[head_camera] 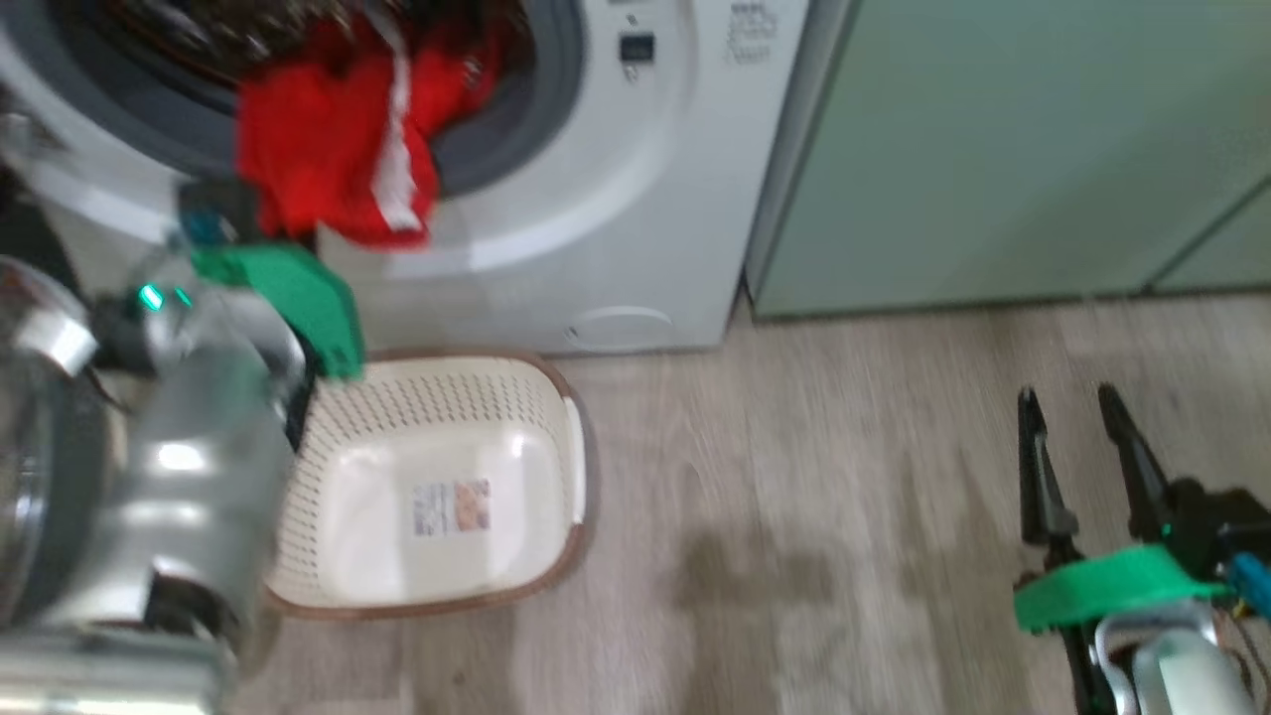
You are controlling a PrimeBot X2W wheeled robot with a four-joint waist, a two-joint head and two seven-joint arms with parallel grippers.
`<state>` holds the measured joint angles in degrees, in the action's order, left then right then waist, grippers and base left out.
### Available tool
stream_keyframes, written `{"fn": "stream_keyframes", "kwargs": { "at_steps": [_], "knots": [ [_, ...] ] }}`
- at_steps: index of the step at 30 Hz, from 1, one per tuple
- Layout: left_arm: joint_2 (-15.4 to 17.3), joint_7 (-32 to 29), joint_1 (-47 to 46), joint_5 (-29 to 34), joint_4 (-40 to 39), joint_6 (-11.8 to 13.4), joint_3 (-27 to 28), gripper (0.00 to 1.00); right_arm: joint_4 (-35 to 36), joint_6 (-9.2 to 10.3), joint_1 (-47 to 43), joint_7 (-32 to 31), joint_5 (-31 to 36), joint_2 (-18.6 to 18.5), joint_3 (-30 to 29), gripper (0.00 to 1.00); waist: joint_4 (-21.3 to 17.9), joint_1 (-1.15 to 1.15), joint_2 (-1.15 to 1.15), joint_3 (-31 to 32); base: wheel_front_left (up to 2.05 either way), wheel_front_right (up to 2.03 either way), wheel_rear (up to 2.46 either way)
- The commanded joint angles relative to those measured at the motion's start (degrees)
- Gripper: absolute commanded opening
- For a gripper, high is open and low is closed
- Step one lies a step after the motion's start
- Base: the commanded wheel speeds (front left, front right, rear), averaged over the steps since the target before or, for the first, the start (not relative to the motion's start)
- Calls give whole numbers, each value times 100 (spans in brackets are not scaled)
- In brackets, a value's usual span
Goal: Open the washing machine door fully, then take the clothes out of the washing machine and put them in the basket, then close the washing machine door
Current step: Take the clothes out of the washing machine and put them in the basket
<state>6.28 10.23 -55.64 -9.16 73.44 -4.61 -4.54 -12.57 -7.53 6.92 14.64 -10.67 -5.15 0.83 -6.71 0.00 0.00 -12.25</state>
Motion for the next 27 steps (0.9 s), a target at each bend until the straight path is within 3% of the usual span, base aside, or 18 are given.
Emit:
{"fn": "stream_keyframes", "kwargs": {
  "at_steps": [1,8,15,27],
  "knots": [
    [114,152,151,-11,-103,-56,27,0,134,4,-147,36,-55,-100,68,100,332,0,0,490,0,0,0],
    [-146,272,1172,117,-47,-194,-377,0,119,4,-564,36,-103,-116,-53,100,742,0,0,933,0,0,0],
    [-297,11,1922,-10,-2,-266,-607,0,109,4,-557,36,-136,-141,-8,100,893,0,0,946,0,0,0],
    [-337,-532,2262,-691,-156,-286,-1033,0,189,4,-231,36,-131,-226,65,100,610,0,0,328,0,0,0]
  ]
}}
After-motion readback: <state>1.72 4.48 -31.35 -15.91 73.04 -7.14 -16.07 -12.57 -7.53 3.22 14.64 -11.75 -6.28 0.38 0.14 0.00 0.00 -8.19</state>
